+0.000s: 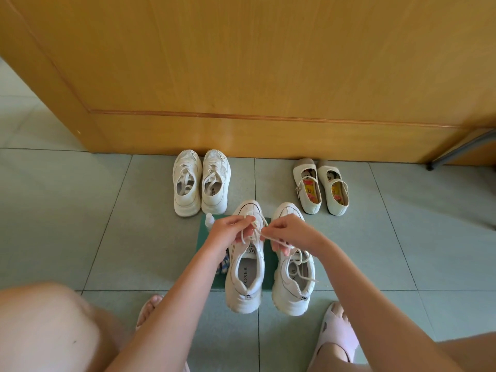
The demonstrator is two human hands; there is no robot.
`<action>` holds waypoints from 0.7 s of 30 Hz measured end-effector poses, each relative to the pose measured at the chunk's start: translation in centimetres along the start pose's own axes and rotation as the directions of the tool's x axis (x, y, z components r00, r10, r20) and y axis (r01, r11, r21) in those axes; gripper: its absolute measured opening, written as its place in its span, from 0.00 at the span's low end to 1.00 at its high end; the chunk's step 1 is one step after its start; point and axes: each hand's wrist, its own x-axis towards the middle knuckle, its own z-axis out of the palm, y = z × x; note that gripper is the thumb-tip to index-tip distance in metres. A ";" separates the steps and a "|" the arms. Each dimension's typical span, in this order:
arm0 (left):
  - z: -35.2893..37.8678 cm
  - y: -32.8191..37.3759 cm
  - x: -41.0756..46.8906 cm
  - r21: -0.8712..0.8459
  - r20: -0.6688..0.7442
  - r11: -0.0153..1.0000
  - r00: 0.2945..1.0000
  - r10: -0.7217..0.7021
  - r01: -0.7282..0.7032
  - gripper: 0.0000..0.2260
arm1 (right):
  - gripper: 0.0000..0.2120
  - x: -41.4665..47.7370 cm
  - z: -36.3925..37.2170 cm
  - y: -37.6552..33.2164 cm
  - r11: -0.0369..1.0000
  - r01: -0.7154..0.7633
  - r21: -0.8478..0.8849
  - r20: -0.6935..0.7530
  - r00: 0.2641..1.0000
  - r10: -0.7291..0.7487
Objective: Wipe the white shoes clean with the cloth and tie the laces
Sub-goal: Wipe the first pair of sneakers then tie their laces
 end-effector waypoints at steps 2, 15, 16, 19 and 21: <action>-0.1 -0.2 0.0 0.003 -0.009 0.999 0.999 -0.034 0.034 0.09 | 0.10 -0.3 0.2 0.0 0.995 -0.054 0.089 0.099 0.994 0.045; 0.2 -0.3 -0.5 0.541 -0.098 0.782 0.900 0.424 -0.310 0.04 | 0.13 1.5 2.6 0.0 0.977 -0.002 0.214 -0.126 0.992 0.030; 0.1 -0.4 -0.5 0.523 -0.113 0.792 0.895 0.431 -0.316 0.04 | 0.14 1.5 2.7 0.1 0.977 0.004 0.213 -0.132 0.991 0.025; 0.2 -0.4 -0.5 0.467 -0.105 0.821 0.901 0.420 -0.328 0.06 | 0.16 1.6 2.7 0.3 0.963 0.021 0.270 -0.129 0.992 0.014; 0.4 -0.3 -0.5 0.414 -0.097 0.856 0.920 0.380 -0.310 0.06 | 0.16 1.6 2.6 0.4 0.950 0.049 0.308 -0.150 0.989 -0.002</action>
